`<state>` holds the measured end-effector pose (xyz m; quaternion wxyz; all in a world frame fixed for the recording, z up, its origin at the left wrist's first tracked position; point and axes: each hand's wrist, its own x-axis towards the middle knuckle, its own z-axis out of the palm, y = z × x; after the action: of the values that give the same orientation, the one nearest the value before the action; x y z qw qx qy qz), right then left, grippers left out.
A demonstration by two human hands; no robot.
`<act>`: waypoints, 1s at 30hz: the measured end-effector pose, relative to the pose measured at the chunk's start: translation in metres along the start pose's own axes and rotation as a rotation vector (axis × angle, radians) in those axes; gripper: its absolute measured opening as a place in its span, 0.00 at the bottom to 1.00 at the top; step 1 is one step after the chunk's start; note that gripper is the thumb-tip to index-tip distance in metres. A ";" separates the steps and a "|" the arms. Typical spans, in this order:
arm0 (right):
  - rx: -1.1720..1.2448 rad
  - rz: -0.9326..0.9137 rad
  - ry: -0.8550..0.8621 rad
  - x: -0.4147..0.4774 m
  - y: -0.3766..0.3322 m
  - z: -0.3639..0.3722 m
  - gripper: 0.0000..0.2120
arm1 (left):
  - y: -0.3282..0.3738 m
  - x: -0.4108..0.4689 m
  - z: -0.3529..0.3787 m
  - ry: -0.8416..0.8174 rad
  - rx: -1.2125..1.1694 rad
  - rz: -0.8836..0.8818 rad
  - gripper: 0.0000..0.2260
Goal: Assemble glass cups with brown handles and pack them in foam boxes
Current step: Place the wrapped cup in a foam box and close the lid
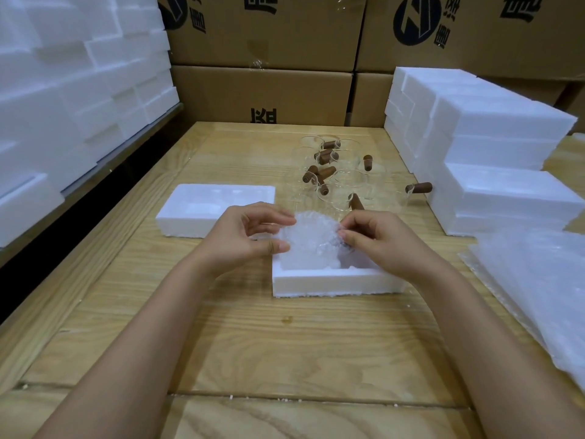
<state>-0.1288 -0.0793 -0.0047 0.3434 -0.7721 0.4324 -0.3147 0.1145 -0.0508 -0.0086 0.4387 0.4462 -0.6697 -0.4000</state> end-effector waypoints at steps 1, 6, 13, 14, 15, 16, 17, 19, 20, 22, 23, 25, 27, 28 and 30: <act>-0.024 0.003 0.003 0.000 0.000 0.000 0.12 | -0.001 0.000 0.001 0.002 -0.001 0.003 0.16; -0.101 -0.016 0.045 -0.004 -0.004 0.003 0.12 | -0.008 -0.001 0.001 0.033 0.026 0.009 0.16; -0.019 -0.012 0.307 -0.017 0.001 -0.006 0.14 | -0.014 -0.002 0.005 0.061 -0.048 0.000 0.16; -0.033 -0.005 0.286 -0.019 0.002 -0.005 0.13 | -0.014 -0.002 0.005 0.064 -0.047 0.004 0.16; -0.037 0.002 0.269 -0.020 0.004 -0.004 0.13 | -0.015 -0.002 0.005 0.066 -0.040 0.007 0.17; -0.035 0.007 0.260 -0.020 0.005 -0.003 0.13 | -0.016 -0.003 0.006 0.067 -0.031 0.008 0.17; -0.034 0.007 0.258 -0.020 0.005 -0.002 0.12 | -0.016 -0.003 0.006 0.065 -0.030 0.007 0.18; 0.006 0.006 0.295 -0.019 0.005 -0.003 0.12 | -0.013 -0.004 0.006 0.045 -0.052 0.020 0.18; 0.065 0.016 0.339 -0.019 0.006 -0.004 0.13 | -0.011 -0.006 0.005 0.049 -0.065 0.042 0.18; 0.205 0.049 0.464 -0.018 0.009 -0.009 0.15 | -0.007 -0.006 -0.003 0.164 -0.019 0.086 0.19; 0.250 0.064 0.533 -0.018 0.011 -0.011 0.16 | -0.008 -0.006 -0.009 0.288 0.076 0.073 0.20; 0.300 0.100 0.646 -0.018 0.014 -0.016 0.17 | -0.015 -0.006 -0.026 0.560 0.403 -0.033 0.20; 0.357 0.132 0.700 -0.018 0.018 -0.019 0.17 | -0.027 -0.006 -0.044 0.651 0.661 -0.219 0.24; 0.377 0.146 0.709 -0.018 0.020 -0.019 0.17 | -0.032 -0.006 -0.050 0.653 0.698 -0.306 0.26; 0.391 0.168 0.706 -0.018 0.022 -0.020 0.16 | -0.041 -0.005 -0.055 0.671 0.632 -0.393 0.28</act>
<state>-0.1619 -0.0773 -0.0149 0.3384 -0.4991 0.5172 -0.6073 0.1782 -0.0653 -0.0318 0.3894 0.7791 -0.4834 -0.0872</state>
